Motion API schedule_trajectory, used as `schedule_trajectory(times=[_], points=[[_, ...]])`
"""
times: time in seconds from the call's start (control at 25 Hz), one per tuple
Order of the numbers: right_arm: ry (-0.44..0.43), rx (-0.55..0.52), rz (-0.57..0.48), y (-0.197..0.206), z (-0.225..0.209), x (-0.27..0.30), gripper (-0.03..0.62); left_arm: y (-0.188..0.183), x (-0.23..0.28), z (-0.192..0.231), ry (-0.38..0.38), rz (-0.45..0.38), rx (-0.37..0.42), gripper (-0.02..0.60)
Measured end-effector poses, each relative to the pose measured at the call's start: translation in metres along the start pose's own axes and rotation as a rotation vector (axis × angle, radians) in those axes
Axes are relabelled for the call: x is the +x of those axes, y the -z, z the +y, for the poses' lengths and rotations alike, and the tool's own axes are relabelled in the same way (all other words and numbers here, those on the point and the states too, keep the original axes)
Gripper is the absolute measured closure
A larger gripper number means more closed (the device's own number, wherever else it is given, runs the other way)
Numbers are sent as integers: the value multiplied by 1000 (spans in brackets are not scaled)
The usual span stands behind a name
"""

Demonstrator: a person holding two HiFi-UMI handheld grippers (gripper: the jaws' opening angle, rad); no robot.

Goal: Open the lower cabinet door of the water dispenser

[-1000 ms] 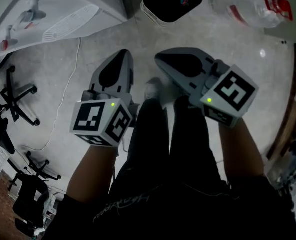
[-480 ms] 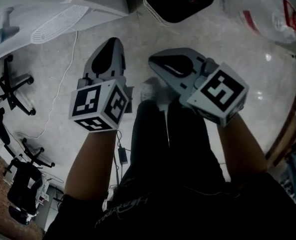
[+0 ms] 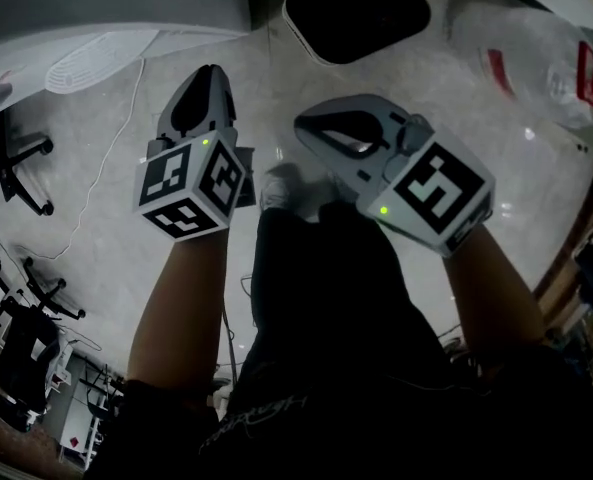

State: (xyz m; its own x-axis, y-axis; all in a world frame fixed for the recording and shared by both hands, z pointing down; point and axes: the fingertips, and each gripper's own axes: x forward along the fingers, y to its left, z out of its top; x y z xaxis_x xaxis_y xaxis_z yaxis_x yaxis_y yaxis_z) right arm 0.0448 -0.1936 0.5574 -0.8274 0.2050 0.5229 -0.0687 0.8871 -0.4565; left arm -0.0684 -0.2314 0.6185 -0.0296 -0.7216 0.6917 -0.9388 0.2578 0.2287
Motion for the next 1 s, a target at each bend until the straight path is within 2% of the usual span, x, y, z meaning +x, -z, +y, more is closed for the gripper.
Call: schedule_trajectory(times=[0.12,0.28,0.48,0.72,0.92,1.0], points=[[-14,0,21,4,-7,-2,582,-4,11,7,-33,-5,-24,542],[-21,8,39,6,-18,-6,582,-2,28,20,-77,-4,-48,460],[-21,-2,66,11,-26,-10,582,6,46,40,-170,8,-87,343],[-25,-1,80,18,-35,-10,582,13,65,45,-200,28,-120,304],[-57,53,57,19,-35,-8,582,8,73,57,-243,-3,-154,299],[-59,43,62,19,-36,-9,582,6,74,60,-254,-12,-171,299]])
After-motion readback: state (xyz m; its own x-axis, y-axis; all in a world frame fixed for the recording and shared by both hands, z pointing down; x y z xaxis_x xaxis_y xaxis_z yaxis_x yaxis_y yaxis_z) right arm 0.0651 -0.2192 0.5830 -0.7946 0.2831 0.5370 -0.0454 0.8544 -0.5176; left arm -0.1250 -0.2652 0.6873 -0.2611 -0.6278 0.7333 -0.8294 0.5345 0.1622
